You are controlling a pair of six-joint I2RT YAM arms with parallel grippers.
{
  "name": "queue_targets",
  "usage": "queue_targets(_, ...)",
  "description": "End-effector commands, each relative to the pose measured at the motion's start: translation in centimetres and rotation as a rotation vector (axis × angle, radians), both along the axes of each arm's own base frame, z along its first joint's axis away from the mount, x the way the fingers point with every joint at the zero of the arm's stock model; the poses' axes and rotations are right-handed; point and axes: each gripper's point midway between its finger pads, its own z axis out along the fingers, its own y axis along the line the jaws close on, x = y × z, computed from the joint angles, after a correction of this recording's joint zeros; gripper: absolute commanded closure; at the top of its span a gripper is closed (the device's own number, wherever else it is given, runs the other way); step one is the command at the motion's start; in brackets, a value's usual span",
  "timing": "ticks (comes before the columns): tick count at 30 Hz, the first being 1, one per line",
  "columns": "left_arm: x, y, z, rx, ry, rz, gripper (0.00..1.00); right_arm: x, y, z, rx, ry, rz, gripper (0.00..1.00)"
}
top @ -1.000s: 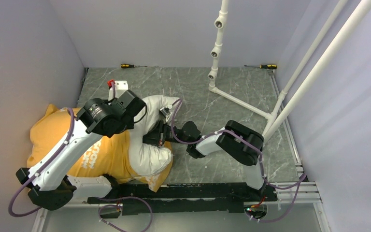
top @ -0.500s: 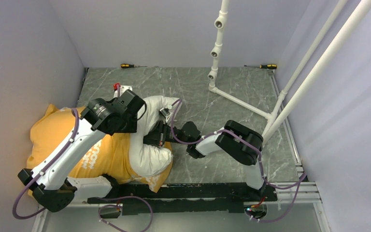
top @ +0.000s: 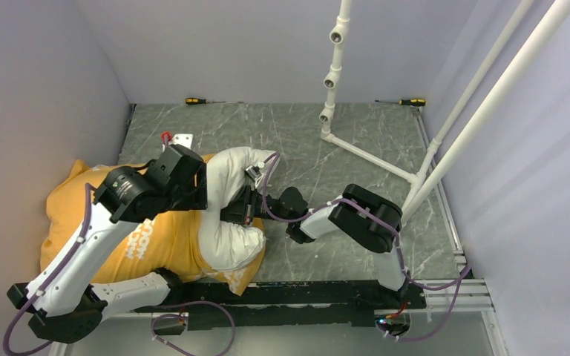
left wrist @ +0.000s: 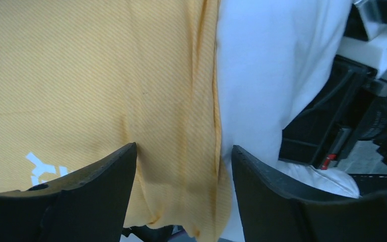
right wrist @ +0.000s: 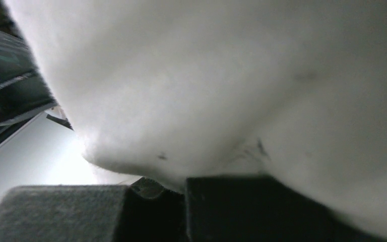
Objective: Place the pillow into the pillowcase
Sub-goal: Stuff the pillow into the pillowcase.
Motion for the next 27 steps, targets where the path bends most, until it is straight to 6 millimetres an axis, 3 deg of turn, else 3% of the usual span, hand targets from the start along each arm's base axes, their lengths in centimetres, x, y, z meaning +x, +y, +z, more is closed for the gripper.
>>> queue_targets(1, 0.1, 0.4, -3.0, 0.099, 0.085, 0.026, 0.33, -1.3, 0.6, -0.1, 0.009, 0.014, 0.052, 1.00)
queue_targets(5, 0.5, 1.4, -3.3, 0.165, 0.094, 0.086, 0.66, -1.3, 0.5, 0.1, 0.008, 0.012, 0.053, 1.00)
queue_targets(8, 1.3, 1.2, -1.4, 0.157, 0.044, 0.081, 0.97, -1.3, 0.5, 0.3, 0.010, 0.008, 0.053, 1.00)
queue_targets(9, 1.6, 0.9, -0.7, 0.140, 0.026, 0.070, 1.00, -1.3, 0.5, 0.3, 0.010, 0.007, 0.053, 1.00)
queue_targets(14, 2.5, -1.9, 3.5, -0.018, -0.076, -0.040, 1.00, -1.3, 0.0, 0.9, 0.020, 0.000, 0.050, 1.00)
queue_targets(19, 1.8, -3.5, 7.3, -0.162, -0.152, -0.128, 1.00, -0.3, -2.1, 1.2, 0.024, 0.005, -0.009, 1.00)
queue_targets(22, 1.1, -4.8, 8.9, -0.258, -0.194, -0.207, 1.00, 0.2, -2.9, 1.6, 0.022, -0.005, -0.022, 1.00)
queue_targets(27, 0.1, -9.1, 10.4, -0.421, -0.206, -0.401, 0.97, -0.3, -3.0, 2.7, 0.045, -0.042, 0.004, 1.00)
